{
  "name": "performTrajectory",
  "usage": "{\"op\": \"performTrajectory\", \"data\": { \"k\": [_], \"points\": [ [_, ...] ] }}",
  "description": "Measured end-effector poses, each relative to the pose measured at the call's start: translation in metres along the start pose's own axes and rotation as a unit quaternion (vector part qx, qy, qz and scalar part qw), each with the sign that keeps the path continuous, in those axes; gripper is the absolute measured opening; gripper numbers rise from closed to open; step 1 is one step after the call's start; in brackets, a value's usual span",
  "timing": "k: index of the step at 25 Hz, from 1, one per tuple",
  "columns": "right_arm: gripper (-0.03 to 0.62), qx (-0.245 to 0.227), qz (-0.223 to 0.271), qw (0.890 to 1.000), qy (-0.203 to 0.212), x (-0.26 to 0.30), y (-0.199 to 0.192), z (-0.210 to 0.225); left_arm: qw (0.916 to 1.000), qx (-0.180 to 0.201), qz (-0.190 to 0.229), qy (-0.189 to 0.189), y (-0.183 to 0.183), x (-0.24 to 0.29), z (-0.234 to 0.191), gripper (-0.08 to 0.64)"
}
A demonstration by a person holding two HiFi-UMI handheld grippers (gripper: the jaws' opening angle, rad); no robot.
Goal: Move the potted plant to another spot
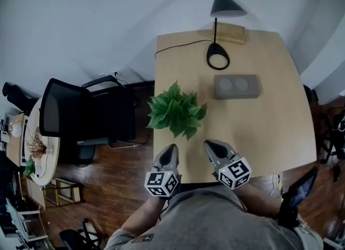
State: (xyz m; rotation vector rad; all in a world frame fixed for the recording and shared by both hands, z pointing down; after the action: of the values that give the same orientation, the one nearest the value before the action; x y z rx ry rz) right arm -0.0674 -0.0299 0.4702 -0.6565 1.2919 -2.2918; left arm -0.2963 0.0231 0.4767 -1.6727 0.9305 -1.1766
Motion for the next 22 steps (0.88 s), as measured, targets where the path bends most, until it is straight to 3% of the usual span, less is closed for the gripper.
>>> {"op": "performTrajectory", "data": {
  "k": [12, 22],
  "points": [
    [0.005, -0.019, -0.053, 0.998, -0.014, 0.041, -0.005, 0.046, 0.9980, 0.007, -0.060, 0.018, -0.027, 0.038, -0.030, 0.005],
    [0.021, -0.063, -0.128, 0.990, 0.005, 0.088, -0.033, 0.088, 0.9939, 0.057, -0.094, 0.010, -0.058, 0.081, -0.062, 0.025]
  ]
}}
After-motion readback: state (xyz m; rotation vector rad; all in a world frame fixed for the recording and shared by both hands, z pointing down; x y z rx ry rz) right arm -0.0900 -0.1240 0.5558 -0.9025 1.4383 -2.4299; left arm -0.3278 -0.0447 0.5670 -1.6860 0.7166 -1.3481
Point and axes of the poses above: the fingertips, and each gripper's own axes: x forward along the fingers, z to its right, y out of its top, the point moved 10 cm from there along -x, backward along the fingers, and after that the axes turned 9 degrees about x, right-handed, at the moved point
